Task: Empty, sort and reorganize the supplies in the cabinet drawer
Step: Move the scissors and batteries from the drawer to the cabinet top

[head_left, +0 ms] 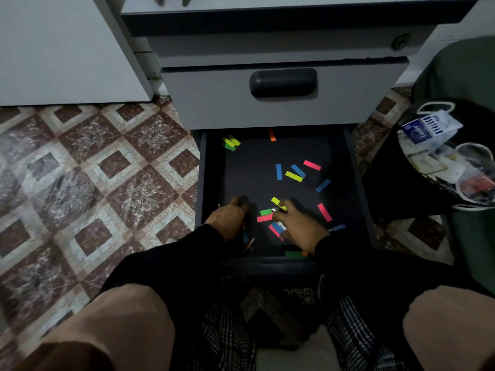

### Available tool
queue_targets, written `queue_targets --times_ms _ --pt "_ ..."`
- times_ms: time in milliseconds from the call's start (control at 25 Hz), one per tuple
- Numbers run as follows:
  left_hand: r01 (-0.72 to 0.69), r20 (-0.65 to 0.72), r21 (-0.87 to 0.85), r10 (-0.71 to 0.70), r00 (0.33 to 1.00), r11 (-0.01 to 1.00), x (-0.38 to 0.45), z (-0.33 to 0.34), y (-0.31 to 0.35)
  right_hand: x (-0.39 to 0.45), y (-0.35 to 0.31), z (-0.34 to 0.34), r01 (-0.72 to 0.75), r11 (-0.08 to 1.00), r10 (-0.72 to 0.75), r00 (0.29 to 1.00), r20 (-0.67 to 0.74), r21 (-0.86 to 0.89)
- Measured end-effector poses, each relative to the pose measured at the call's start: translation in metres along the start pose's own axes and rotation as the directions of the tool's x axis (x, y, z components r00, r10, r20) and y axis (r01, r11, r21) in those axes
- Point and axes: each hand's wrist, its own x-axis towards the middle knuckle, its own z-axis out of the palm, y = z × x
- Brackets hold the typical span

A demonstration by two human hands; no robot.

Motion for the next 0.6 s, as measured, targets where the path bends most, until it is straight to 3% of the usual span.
queue_targets --times_ms 120,480,600 --pt "0.032 -0.007 -0.030 -0.033 0.999 0.999 0.002 0.002 -0.001 0.003 -0.001 0.000 -0.059 0.998 0.057 0.996 0.062 0.036" --pt "0.082 -0.068 -0.079 -0.088 0.994 0.993 0.006 0.004 -0.004 0.011 -0.003 -0.007 -0.048 0.999 0.048 0.998 -0.034 0.017" --pt "0.081 -0.062 -0.072 -0.086 0.994 0.994 0.007 0.004 -0.004 0.016 0.004 -0.018 0.033 0.986 -0.033 0.999 0.003 -0.164"
